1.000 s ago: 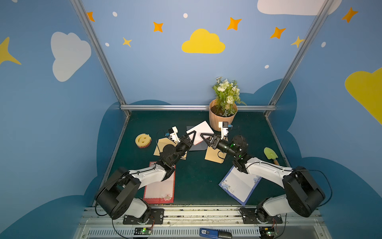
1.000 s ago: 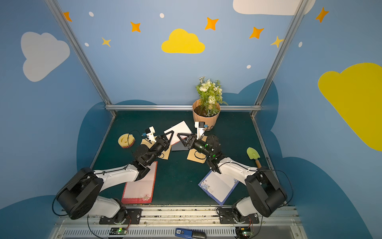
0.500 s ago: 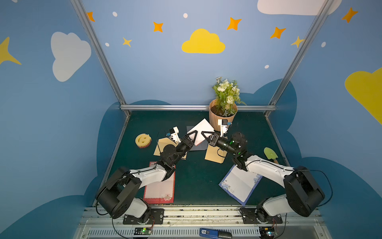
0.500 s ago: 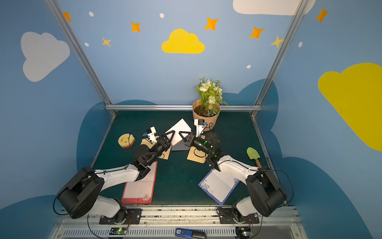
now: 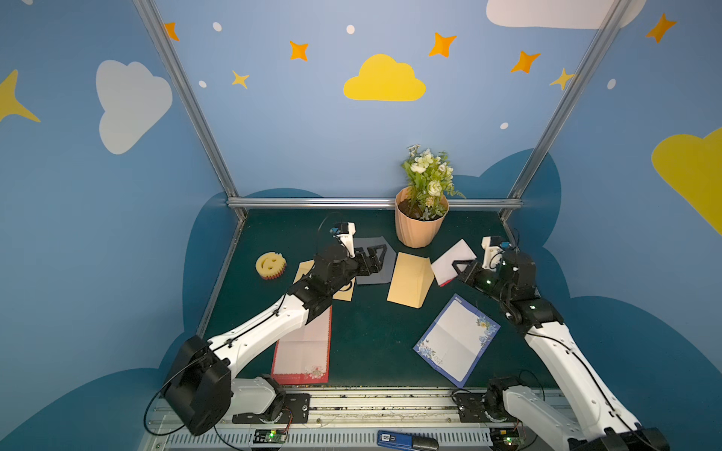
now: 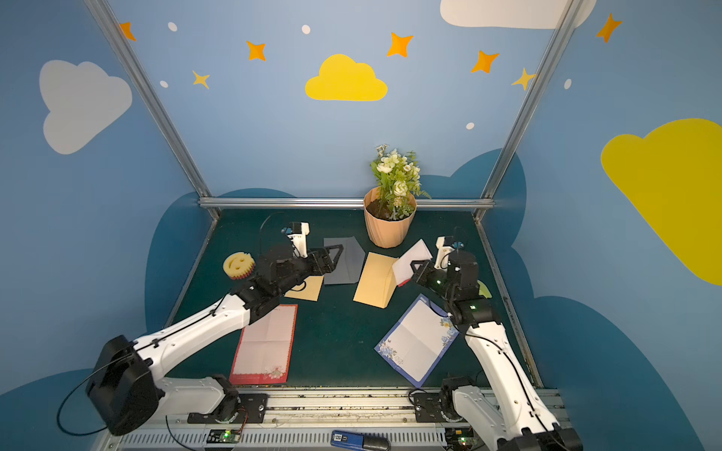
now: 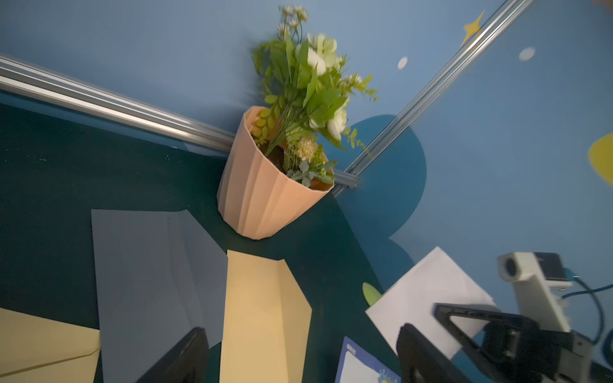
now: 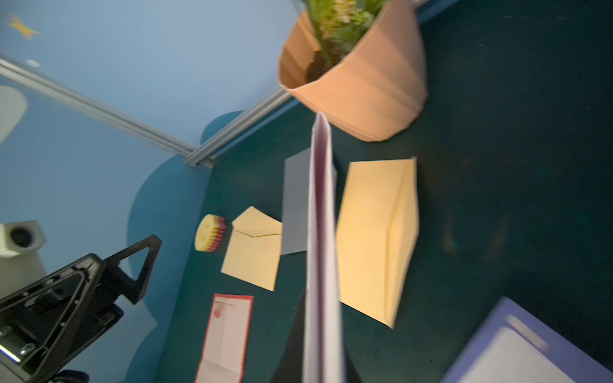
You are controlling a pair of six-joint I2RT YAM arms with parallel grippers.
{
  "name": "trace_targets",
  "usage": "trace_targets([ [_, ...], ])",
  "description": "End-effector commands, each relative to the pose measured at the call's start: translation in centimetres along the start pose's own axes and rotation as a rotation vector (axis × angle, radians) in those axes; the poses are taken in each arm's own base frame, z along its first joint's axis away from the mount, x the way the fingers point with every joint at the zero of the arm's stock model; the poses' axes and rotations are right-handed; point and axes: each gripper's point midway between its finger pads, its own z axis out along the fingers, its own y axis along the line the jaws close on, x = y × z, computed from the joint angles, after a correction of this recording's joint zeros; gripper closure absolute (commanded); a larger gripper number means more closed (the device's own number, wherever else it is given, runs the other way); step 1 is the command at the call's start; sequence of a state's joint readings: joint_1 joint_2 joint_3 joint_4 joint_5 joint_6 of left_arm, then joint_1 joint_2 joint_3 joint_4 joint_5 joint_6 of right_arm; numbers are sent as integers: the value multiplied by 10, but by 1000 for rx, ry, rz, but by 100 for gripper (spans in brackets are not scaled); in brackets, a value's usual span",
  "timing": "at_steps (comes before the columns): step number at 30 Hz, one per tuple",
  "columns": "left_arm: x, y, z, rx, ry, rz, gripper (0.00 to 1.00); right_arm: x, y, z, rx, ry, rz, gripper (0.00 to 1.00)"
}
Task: Fold the letter paper in half and place it into the envelope
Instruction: Pick up the letter paper from the center of the board, then pick up the envelope from the center of the board.
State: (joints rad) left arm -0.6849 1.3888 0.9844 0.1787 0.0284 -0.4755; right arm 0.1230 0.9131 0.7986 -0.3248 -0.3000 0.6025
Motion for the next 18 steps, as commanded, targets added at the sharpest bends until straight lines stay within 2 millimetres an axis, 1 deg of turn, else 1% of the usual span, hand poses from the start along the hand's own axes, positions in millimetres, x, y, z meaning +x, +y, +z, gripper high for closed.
trace_targets([
  [1,46,8,18,-124,190,208,11,33,-47,-15,150,141,59,100],
  [4,62,-14,42,-137,268,287,12,39,-68,-18,178,159,117,100],
  [6,71,-28,58,-141,307,329,12,43,-79,-20,194,164,139,100],
  [8,88,-41,75,-135,363,359,12,44,-89,-23,204,152,167,100],
  [9,99,-45,83,-133,402,369,12,45,-93,-25,206,147,178,100],
  [11,115,-50,96,-146,462,383,13,47,-100,-27,210,137,201,100],
  [13,133,-52,110,-168,527,406,15,47,-101,-28,212,130,208,100],
  [15,147,-53,119,-191,564,420,15,56,-107,-25,216,142,227,100],
  [18,162,-52,132,-240,592,433,16,61,-112,-23,222,147,240,100],
])
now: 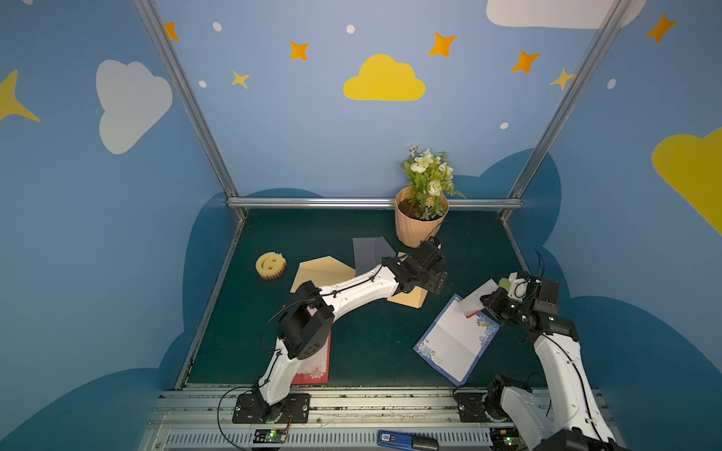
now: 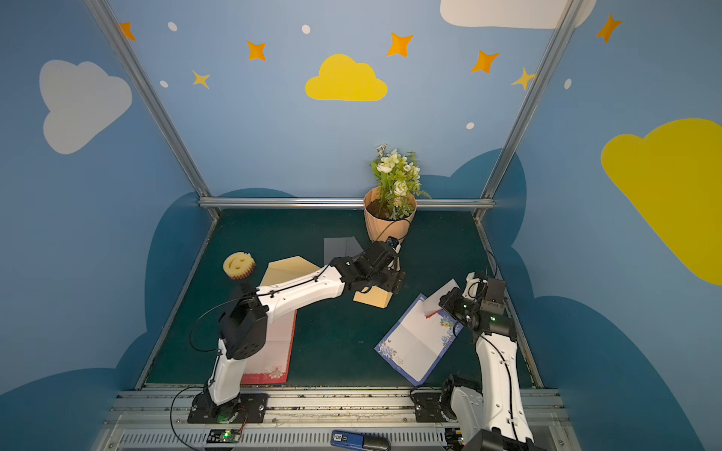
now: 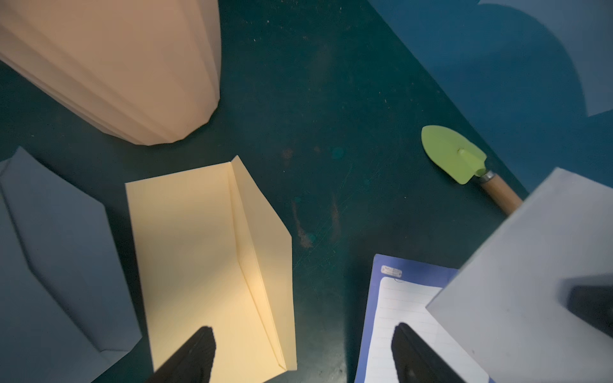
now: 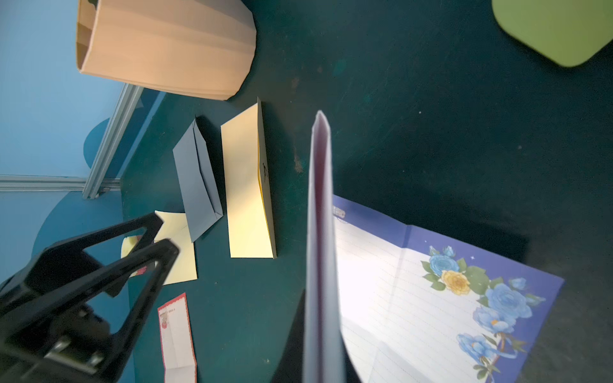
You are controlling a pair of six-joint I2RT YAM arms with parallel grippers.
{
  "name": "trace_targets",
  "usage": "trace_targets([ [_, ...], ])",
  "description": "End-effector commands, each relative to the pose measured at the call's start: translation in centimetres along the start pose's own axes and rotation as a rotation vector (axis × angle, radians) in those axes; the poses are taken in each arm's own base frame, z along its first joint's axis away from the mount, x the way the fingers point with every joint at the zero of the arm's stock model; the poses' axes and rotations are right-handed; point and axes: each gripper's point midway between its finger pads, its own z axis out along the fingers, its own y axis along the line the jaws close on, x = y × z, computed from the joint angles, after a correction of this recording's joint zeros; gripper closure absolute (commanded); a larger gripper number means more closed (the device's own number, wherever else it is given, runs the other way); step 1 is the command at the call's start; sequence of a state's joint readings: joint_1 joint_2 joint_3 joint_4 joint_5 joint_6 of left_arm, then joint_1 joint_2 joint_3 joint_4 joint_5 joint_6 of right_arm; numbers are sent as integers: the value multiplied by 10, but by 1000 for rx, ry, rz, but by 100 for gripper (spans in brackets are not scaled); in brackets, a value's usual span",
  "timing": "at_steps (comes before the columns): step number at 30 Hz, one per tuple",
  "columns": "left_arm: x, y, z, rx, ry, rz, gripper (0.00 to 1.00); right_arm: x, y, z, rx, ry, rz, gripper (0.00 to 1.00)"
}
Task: Fold the letter paper in half and place it into the envelope
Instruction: Pick up the envelope from the center of the board.
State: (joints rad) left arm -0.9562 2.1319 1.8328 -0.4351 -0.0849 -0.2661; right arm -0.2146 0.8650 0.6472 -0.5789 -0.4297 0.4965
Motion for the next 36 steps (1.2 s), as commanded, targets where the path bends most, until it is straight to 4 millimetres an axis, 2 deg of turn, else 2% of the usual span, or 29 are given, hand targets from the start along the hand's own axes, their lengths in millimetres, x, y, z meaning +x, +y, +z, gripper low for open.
trace_targets([
  [1,28,10,15,-116,129,33,17,7,-4,4,-11,15,7,100],
  [6,38,10,38,-222,168,51,21,12,-10,8,-7,21,24,100],
  [12,49,7,61,-243,220,46,29,11,-10,9,-10,18,25,100],
  [18,53,18,71,-311,237,52,37,14,-10,11,-24,22,35,100],
  [21,57,22,75,-311,254,31,45,14,-8,12,-42,25,42,100],
  [26,59,26,76,-297,273,-9,58,13,-6,13,-52,25,41,100],
  [30,52,26,70,-286,263,-32,79,11,-4,14,-64,26,42,100],
  [34,44,24,60,-278,251,-36,94,10,-2,15,-75,29,42,100],
  [36,39,24,53,-275,242,-38,96,9,-1,15,-79,26,39,100],
])
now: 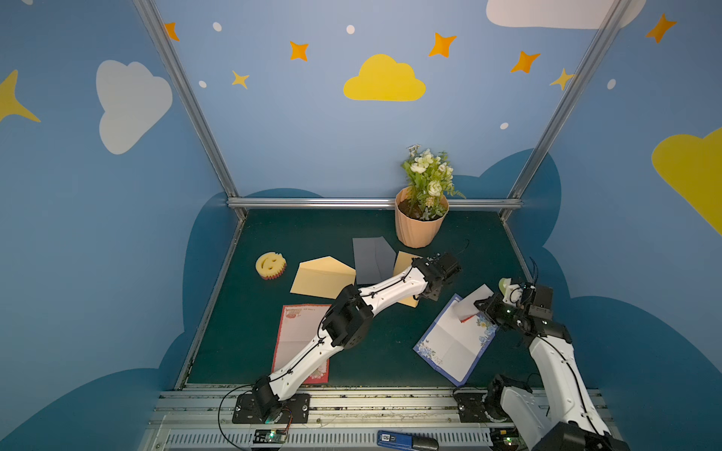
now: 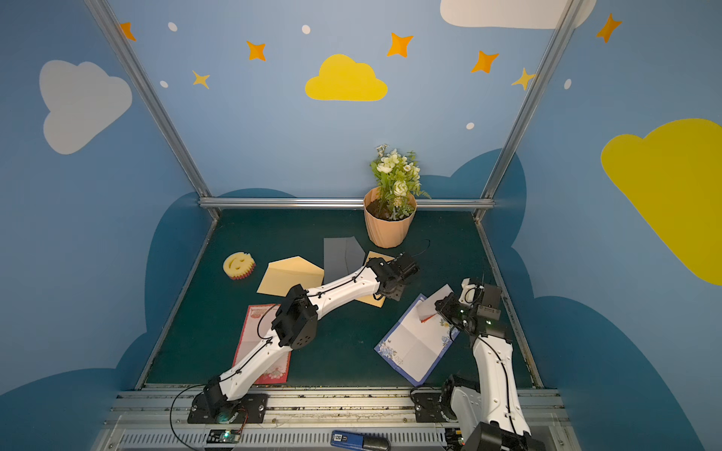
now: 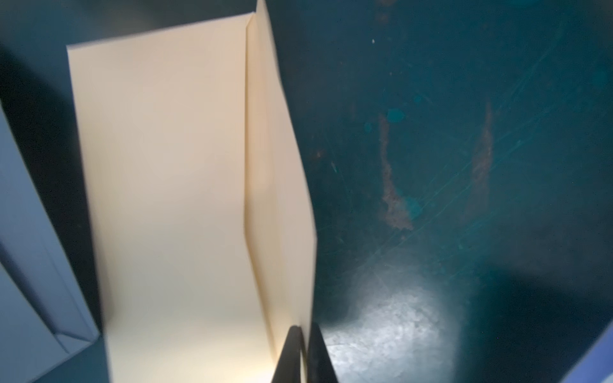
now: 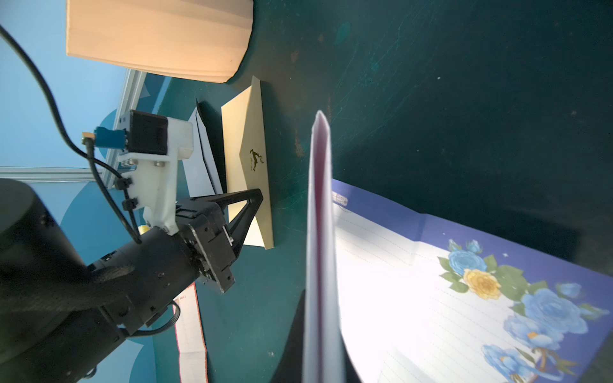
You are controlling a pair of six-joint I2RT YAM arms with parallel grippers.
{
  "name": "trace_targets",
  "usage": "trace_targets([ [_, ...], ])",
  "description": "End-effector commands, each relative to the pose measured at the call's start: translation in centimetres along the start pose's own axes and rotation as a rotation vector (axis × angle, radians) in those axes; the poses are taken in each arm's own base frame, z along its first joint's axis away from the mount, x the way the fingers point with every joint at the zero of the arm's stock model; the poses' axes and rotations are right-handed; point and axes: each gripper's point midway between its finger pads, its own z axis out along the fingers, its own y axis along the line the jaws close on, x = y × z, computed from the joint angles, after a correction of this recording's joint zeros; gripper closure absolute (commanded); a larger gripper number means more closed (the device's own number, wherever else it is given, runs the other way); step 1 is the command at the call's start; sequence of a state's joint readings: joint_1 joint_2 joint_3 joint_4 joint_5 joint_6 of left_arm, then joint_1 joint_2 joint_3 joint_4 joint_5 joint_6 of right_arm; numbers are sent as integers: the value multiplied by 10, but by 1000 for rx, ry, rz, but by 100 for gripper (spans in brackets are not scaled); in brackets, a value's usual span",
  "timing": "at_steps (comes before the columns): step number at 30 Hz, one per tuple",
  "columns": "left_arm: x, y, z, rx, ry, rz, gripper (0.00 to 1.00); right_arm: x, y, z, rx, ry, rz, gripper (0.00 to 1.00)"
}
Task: Fold the letter paper in half and place it into the envelope
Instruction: Pick up the envelope from the center of the board.
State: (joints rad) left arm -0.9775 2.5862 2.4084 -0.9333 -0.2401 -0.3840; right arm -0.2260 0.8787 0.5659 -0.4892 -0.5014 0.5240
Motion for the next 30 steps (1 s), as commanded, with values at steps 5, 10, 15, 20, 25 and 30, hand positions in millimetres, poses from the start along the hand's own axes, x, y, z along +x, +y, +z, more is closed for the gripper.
trace_targets([
  [5,-21,11,-62,43,-74,-44,96,-8,9,2,-40,-9,-8,100],
  [10,-30,23,-115,120,-193,-107,96,-16,17,2,-67,-15,-28,100],
  [15,-27,51,-157,102,-280,-160,96,-23,26,2,-89,-18,-45,100],
  [20,-13,94,-178,-45,-305,-196,96,-25,34,7,-102,0,-71,100],
  [25,13,143,-196,-250,-277,-226,96,-24,52,17,-109,25,-136,100],
  [30,42,182,-225,-424,-238,-246,96,-17,70,31,-127,58,-189,100],
])
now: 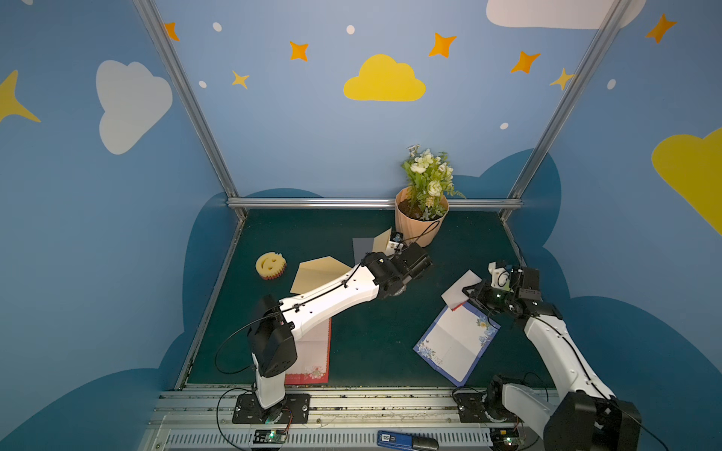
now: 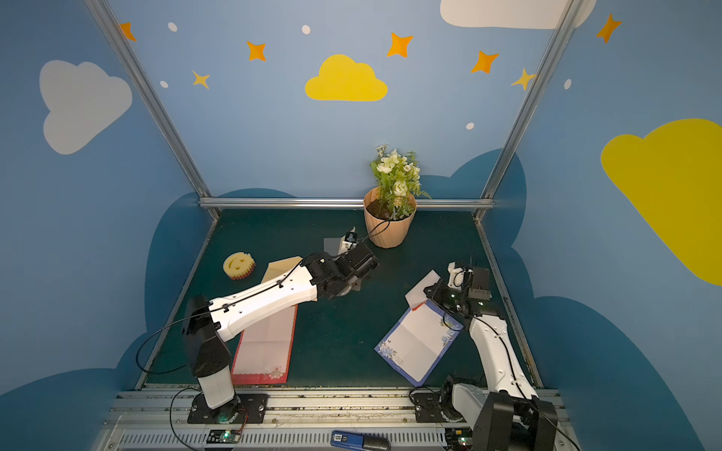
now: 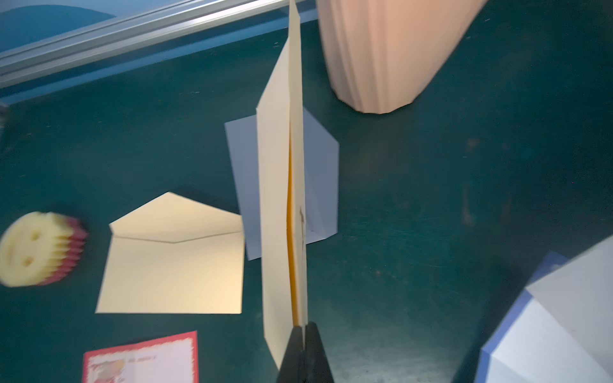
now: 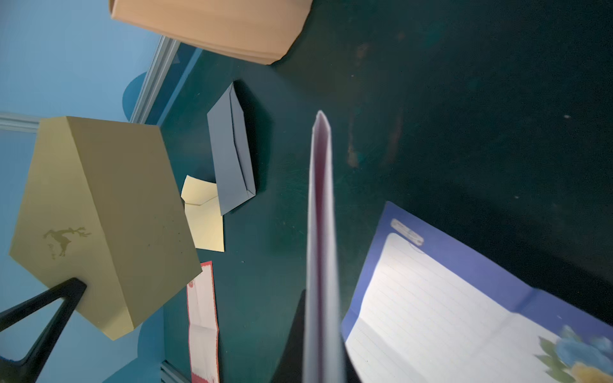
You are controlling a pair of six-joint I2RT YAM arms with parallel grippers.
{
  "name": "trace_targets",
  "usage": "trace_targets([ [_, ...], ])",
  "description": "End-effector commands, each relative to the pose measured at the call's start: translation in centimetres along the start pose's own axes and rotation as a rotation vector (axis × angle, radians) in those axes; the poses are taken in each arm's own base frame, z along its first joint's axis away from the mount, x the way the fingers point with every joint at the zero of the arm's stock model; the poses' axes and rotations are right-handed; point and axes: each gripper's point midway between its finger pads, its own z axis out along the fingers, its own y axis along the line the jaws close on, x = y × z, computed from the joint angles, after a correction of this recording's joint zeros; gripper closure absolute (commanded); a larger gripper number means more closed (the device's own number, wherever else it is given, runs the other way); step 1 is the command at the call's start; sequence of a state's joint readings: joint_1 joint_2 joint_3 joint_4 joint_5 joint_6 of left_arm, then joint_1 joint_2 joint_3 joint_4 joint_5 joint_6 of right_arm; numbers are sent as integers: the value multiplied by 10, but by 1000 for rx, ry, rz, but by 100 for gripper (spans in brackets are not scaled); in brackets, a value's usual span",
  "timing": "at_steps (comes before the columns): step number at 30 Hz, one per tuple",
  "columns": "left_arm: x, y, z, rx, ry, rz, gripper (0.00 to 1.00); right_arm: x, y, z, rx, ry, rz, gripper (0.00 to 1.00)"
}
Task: Fold the letter paper in half and place it into the envelope
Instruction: Pick up the envelope from the center of the board, then place the envelope at the center of the board.
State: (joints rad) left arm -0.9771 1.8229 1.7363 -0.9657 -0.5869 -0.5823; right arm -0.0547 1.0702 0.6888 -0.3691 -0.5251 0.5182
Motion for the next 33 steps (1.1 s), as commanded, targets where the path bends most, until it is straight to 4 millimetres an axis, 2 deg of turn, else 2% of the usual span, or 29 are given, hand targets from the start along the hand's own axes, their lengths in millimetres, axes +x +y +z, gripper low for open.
trace_targets([
  [1,8,60,-27,-200,-5,-10,96,-11,16,6,-25,-22,-51,100],
  [4,27,75,-26,-256,46,-20,96,-10,23,14,-42,-5,-66,100],
  [7,52,71,-14,-272,119,-31,96,-9,29,18,-58,11,-82,100],
  [11,75,45,12,-223,199,-39,96,-9,34,20,-72,19,-92,100],
  [15,83,16,39,-167,247,-44,96,-9,38,19,-77,21,-101,100],
  [20,93,-8,81,-89,324,-95,96,-8,38,18,-81,23,-98,100],
  [21,94,-13,88,-67,338,-107,93,-7,37,18,-80,27,-96,100],
  [22,92,-20,93,-37,343,-123,78,-8,37,18,-81,27,-94,100],
  [23,89,-27,97,-1,343,-138,70,-8,37,18,-81,28,-94,100],
  [24,86,-33,100,35,340,-150,66,-7,37,18,-82,29,-91,99],
  [25,79,-42,100,84,329,-167,56,-8,37,18,-83,27,-87,98],
  [27,60,-53,97,169,288,-199,28,-9,37,17,-83,27,-82,97],
  [28,48,-56,93,211,261,-210,20,-9,37,17,-84,28,-80,96],
  [31,16,-44,82,270,194,-226,11,-8,38,17,-82,31,-79,94],
  [33,11,-18,78,281,191,-247,9,-5,39,18,-85,42,-82,94],
])
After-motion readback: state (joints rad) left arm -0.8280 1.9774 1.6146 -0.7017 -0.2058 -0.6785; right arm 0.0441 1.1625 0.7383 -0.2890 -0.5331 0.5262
